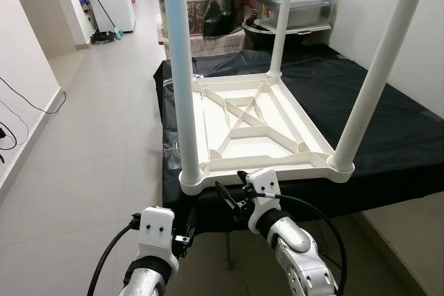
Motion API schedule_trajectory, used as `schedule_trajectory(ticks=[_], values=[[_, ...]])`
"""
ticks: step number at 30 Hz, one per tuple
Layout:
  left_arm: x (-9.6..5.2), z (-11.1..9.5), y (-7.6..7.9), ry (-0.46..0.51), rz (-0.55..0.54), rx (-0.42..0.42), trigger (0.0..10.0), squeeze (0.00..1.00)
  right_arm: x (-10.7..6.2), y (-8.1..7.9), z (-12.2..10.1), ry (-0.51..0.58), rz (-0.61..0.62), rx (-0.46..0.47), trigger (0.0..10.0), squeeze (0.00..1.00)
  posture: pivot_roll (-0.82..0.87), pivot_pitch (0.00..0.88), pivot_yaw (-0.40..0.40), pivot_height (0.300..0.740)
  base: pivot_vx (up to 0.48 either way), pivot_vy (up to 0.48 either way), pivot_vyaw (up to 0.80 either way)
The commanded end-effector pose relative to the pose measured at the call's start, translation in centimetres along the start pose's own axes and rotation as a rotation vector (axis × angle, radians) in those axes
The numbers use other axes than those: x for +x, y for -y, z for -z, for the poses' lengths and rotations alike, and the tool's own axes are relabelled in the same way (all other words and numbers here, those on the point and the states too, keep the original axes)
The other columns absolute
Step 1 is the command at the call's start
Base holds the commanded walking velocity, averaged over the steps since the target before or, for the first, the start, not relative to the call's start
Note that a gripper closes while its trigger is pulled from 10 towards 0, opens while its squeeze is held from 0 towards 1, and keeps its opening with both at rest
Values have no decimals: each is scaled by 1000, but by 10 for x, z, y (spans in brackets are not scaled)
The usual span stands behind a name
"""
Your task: Building children table
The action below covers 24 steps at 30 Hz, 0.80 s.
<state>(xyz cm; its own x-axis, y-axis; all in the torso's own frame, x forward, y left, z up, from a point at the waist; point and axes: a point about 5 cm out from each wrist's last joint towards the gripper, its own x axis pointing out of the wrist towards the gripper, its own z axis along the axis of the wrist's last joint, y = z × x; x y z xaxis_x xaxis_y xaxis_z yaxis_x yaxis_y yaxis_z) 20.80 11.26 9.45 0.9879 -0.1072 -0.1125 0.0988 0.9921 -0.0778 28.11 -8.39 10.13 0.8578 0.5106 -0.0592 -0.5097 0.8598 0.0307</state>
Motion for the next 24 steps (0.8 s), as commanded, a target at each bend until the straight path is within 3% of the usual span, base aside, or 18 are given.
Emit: schedule_trajectory(ticks=[1,7,24], values=[[1,4,-3,-25,-1,26,10000,0,2,-2,-4,7,-5,8,10000,0,-31,0,28,740,0,-345,0],[1,4,-3,-22,-4,19,10000,0,2,-1,-4,3,-4,11,10000,0,-31,0,21,740,0,-304,0],[1,4,-3,-20,-15,-4,10000,0,1,0,-4,-4,-20,8,10000,0,-63,0,13,740,0,0,0]])
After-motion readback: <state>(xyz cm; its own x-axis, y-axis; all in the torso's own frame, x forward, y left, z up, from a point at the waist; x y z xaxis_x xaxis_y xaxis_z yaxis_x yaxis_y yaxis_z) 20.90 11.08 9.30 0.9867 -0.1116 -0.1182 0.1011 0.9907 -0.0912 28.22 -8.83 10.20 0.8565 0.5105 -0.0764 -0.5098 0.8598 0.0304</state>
